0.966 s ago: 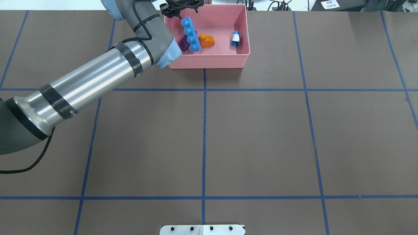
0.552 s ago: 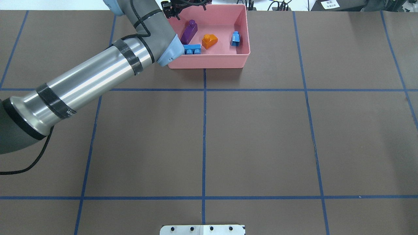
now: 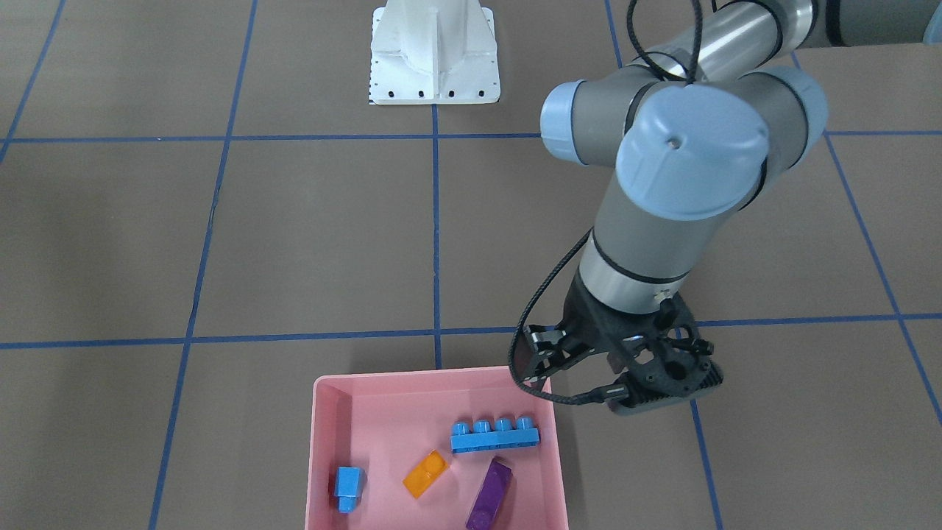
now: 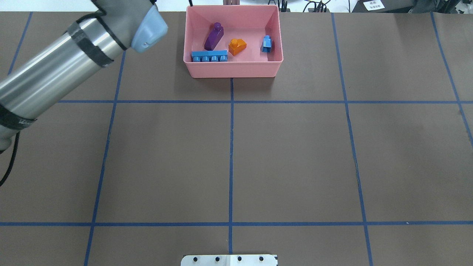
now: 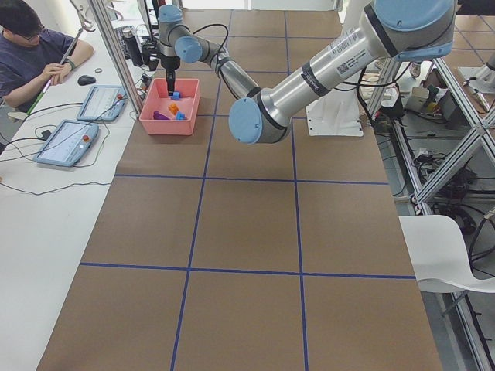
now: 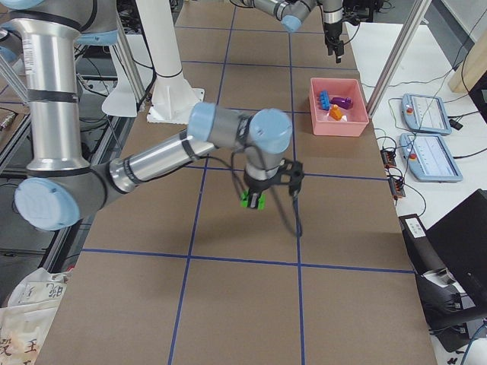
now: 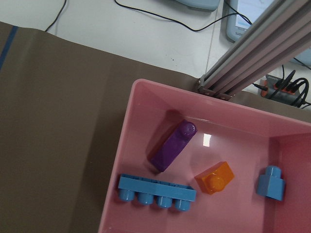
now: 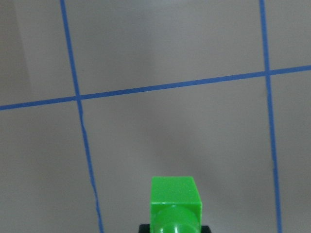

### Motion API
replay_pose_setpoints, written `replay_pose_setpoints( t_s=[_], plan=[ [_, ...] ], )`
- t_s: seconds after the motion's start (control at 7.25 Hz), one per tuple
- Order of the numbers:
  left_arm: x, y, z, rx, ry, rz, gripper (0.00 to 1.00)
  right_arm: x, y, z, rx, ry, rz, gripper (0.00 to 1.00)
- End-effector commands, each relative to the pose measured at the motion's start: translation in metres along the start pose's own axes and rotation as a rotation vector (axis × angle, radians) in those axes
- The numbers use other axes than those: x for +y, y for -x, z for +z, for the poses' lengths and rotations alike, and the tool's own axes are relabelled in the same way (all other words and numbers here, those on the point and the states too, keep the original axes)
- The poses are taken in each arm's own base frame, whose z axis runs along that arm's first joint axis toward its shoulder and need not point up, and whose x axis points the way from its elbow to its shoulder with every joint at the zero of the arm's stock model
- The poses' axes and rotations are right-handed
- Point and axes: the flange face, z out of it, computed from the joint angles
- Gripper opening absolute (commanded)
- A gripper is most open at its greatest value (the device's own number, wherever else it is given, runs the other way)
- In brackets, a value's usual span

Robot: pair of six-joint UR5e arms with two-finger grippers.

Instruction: Put all blocks into box

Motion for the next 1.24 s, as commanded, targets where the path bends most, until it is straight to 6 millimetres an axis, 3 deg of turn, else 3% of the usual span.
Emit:
replay_pose_setpoints(
  t_s=[0.0,0.14,0.28,0.41,0.55,0.69,0.83,0.97,1.1],
  plan=[
    [0.011,0.133,0.004,-0.083,0.011,0.115,1.00,-0.053,0.197,0.026,0.013,-0.006,-0.017,0.00],
    [0.012,0.196,0.009,-0.121,0.021,0.174,1.00,-0.083,0.243,0.055,-0.011,-0.063,-0.034,0.00],
    [0.024,0.247,0.011,-0.146,0.032,0.213,1.00,-0.113,0.278,0.092,-0.068,-0.106,-0.043,0.00],
    [0.042,0.285,0.016,-0.162,0.048,0.234,1.00,-0.147,0.312,0.123,-0.105,-0.157,-0.072,0.00],
    [0.061,0.313,0.015,-0.166,0.056,0.277,1.00,-0.171,0.343,0.136,-0.118,-0.201,-0.092,0.00],
    [0.080,0.339,0.013,-0.177,0.063,0.298,1.00,-0.177,0.381,0.136,-0.121,-0.239,-0.126,0.00],
    [0.089,0.354,0.015,-0.162,0.049,0.302,1.00,-0.166,0.415,0.147,-0.101,-0.263,-0.157,0.00],
    [0.088,0.363,0.017,-0.168,0.049,0.298,1.00,-0.157,0.430,0.155,-0.109,-0.289,-0.192,0.00],
    [0.087,0.368,0.018,-0.177,0.049,0.291,1.00,-0.153,0.438,0.163,-0.112,-0.320,-0.218,0.11]
  ],
)
